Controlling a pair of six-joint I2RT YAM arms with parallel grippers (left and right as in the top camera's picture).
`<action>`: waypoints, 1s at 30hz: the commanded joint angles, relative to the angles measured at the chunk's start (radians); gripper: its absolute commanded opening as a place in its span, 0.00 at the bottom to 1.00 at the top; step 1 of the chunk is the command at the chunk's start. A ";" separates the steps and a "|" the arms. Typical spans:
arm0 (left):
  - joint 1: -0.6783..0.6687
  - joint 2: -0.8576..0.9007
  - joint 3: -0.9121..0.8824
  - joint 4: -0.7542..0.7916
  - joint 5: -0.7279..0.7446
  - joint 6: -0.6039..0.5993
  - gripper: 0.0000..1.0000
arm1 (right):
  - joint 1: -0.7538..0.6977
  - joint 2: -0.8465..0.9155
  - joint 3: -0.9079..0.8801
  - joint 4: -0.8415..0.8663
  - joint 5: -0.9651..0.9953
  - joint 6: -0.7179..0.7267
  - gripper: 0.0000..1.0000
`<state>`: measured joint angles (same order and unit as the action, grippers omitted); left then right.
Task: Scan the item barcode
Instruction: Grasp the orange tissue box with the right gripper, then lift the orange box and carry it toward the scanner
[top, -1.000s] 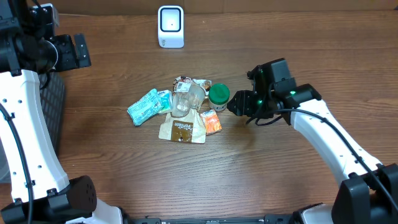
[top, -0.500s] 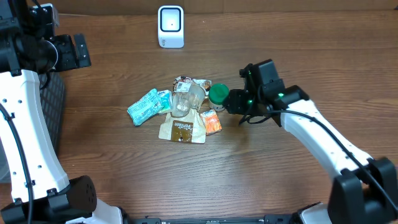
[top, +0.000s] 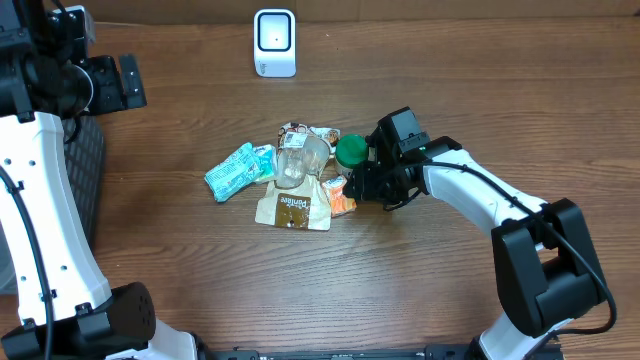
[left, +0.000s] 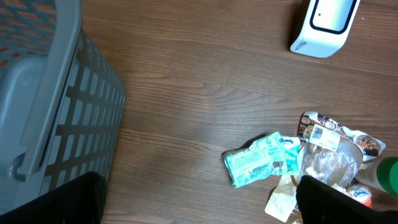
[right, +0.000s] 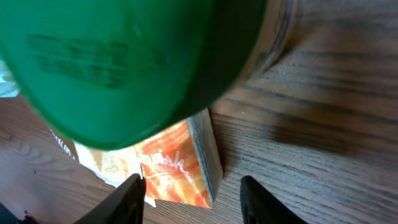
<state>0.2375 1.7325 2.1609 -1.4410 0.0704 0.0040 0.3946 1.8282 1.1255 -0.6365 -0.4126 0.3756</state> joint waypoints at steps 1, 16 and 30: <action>-0.002 -0.012 0.020 0.002 -0.003 0.019 1.00 | 0.006 0.026 -0.006 0.008 -0.040 0.021 0.45; -0.002 -0.012 0.020 0.002 -0.003 0.019 1.00 | 0.044 0.101 -0.007 0.024 -0.086 0.065 0.36; -0.002 -0.012 0.020 0.002 -0.003 0.019 1.00 | 0.042 0.046 0.055 -0.101 -0.086 0.031 0.04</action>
<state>0.2375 1.7325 2.1609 -1.4410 0.0708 0.0040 0.4271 1.9175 1.1503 -0.7021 -0.4919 0.4366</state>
